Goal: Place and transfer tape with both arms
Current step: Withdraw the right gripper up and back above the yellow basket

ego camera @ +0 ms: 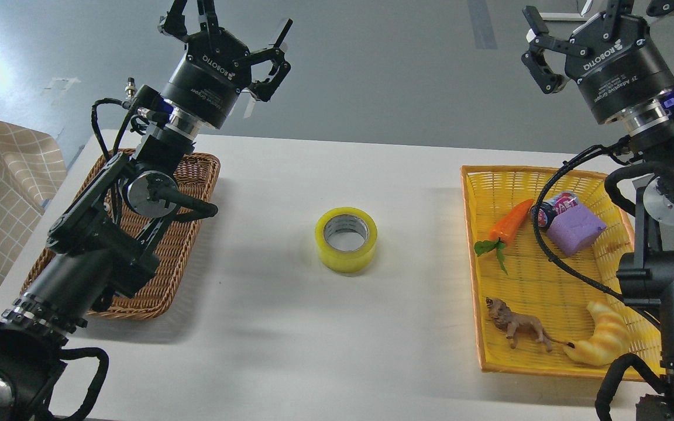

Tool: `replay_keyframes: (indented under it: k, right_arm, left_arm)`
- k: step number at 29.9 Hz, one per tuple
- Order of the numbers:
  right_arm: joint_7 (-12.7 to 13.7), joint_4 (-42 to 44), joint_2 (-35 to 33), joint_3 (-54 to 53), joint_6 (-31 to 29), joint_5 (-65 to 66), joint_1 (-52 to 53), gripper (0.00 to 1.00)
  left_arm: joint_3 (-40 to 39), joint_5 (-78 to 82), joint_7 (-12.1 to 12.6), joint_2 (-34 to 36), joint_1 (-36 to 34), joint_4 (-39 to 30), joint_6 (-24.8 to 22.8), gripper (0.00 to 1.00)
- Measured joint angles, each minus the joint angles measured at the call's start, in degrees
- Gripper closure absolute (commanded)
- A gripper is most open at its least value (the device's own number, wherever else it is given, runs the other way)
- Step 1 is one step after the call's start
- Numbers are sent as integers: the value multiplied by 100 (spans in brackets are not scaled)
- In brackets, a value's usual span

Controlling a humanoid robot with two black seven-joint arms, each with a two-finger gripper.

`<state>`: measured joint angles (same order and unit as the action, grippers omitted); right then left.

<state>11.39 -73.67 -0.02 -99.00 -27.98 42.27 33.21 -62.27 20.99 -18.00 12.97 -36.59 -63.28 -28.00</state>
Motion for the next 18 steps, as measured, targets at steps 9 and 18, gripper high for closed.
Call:
replay_keyframes:
  k: [9,18]
  right_arm:
    - [-12,402,2,-53,-2,-1580,-41,4]
    - [2,488,2,6,-2,-1933,-147,2]
  left_arm:
    - [-8,1,40,1,-1,-5,0,2]
    - [-3,-8,41,-14,-13,-16,0,2]
